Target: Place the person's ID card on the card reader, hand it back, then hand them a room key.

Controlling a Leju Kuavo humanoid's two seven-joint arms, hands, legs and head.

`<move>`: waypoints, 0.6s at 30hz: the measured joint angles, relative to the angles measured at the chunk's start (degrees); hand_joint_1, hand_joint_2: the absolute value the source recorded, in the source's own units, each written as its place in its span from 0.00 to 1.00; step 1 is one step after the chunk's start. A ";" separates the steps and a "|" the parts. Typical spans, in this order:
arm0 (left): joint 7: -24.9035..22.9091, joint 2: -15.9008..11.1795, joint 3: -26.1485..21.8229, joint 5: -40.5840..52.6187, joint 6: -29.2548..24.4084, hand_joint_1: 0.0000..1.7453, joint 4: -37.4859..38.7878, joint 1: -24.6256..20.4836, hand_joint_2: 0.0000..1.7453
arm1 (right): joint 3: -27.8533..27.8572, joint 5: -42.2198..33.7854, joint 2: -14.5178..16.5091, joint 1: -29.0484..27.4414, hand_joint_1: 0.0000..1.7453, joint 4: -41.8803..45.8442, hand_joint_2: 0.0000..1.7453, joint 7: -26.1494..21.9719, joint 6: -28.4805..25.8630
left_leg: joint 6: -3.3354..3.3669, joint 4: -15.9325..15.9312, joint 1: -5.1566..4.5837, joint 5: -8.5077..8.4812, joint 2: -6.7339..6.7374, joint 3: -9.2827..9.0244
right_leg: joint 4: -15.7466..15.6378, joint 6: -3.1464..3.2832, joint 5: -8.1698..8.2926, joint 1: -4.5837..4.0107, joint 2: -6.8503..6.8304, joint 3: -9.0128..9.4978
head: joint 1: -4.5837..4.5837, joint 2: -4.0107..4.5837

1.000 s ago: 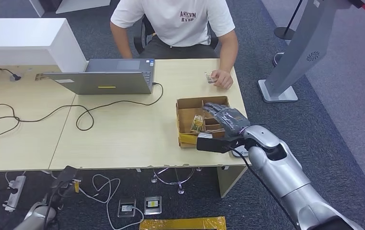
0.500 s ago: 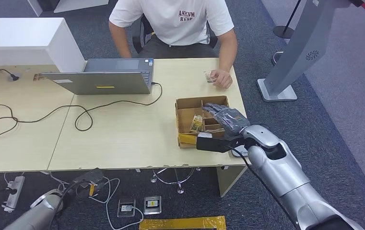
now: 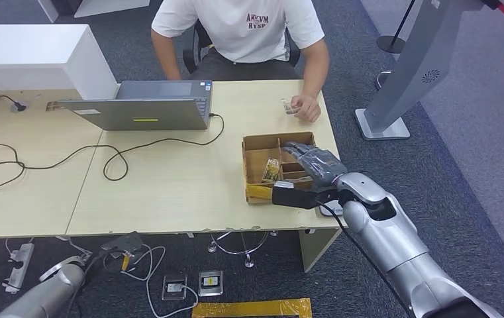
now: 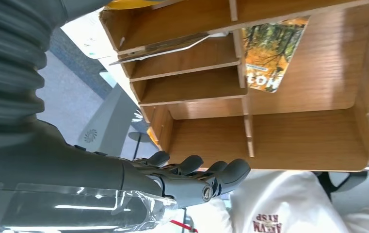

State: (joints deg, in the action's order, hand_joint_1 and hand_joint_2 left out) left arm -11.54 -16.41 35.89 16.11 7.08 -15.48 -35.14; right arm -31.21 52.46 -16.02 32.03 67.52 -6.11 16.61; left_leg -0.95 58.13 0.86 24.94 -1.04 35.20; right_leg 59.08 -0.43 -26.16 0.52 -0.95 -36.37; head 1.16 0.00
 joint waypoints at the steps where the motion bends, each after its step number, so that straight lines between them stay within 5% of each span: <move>1: -0.86 -0.01 -0.03 0.31 -1.83 0.00 0.01 0.16 0.00 | 0.13 -0.09 -0.04 -0.03 0.00 0.01 1.00 0.41 0.14 | -0.01 0.00 0.00 -0.05 0.00 0.07 | 0.00 0.02 0.04 -0.01 0.01 -0.08 | 0.00 0.00; 9: -3.09 -1.75 -4.32 -1.69 -24.75 0.00 0.01 1.57 0.00 | 1.26 -1.00 -0.98 -1.12 0.00 1.54 1.00 2.29 1.98 | -0.23 -0.03 0.21 -0.60 -0.18 1.16 | 0.05 0.26 0.55 -0.24 -0.31 -1.17 | 0.02 0.00; 16: -0.09 -6.96 -12.38 -2.36 -28.95 0.00 0.30 -2.08 0.00 | 1.53 -1.26 -1.55 -1.39 0.00 3.29 1.00 1.86 2.63 | -0.68 -0.04 0.46 -1.49 0.46 1.79 | 0.12 0.70 1.59 -0.48 0.45 -2.07 | 0.03 0.00; 18: 1.39 -8.47 -14.09 -2.32 -29.29 0.00 0.31 -3.60 0.50 | 1.68 -1.62 -1.86 -1.55 0.00 3.71 1.00 2.21 2.73 | -0.67 -0.04 0.51 -1.59 0.32 2.00 | 0.13 0.71 1.63 -0.54 0.24 -2.16 | 0.04 0.00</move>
State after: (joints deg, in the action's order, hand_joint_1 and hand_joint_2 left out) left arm -10.15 -24.88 21.80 13.79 -22.22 -15.17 -38.74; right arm -29.53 50.85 -17.88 30.48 71.23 -3.89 19.34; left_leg -1.61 58.09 1.38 23.35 -0.73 37.20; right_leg 59.21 0.28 -24.53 -0.01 -0.71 -38.53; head 1.21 0.00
